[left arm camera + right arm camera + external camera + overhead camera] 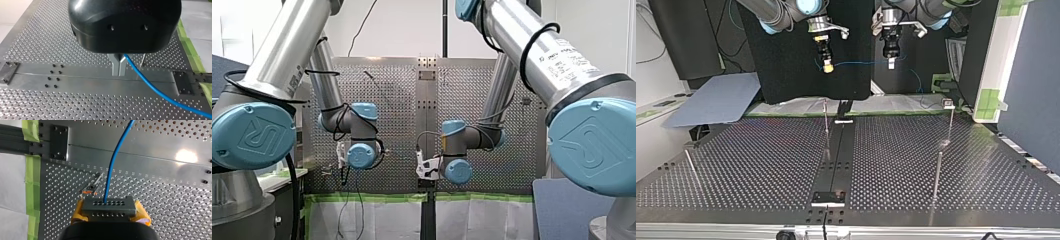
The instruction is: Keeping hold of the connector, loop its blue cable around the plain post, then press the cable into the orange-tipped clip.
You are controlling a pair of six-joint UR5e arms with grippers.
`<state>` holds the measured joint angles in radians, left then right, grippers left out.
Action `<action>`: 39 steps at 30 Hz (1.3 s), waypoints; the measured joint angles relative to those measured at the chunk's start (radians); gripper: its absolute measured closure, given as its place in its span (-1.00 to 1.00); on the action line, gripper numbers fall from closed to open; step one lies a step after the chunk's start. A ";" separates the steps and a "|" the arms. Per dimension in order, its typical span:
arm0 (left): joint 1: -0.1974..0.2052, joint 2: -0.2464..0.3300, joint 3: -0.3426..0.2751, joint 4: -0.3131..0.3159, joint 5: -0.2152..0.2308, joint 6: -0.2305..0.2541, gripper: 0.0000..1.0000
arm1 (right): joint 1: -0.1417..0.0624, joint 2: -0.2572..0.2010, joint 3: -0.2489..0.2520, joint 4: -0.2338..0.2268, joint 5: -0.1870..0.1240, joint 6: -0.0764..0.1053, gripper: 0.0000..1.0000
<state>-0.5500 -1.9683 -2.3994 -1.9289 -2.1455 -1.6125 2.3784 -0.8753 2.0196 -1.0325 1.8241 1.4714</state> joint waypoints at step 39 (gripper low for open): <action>0.100 0.277 0.182 -0.300 -0.064 -0.253 1.00 | -0.049 -0.322 -0.328 0.343 -0.078 0.115 1.00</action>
<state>-0.4501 -1.6910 -2.2174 -2.2291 -2.2097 -1.8653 2.3296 -1.1978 1.6916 -0.6892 1.7457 1.5863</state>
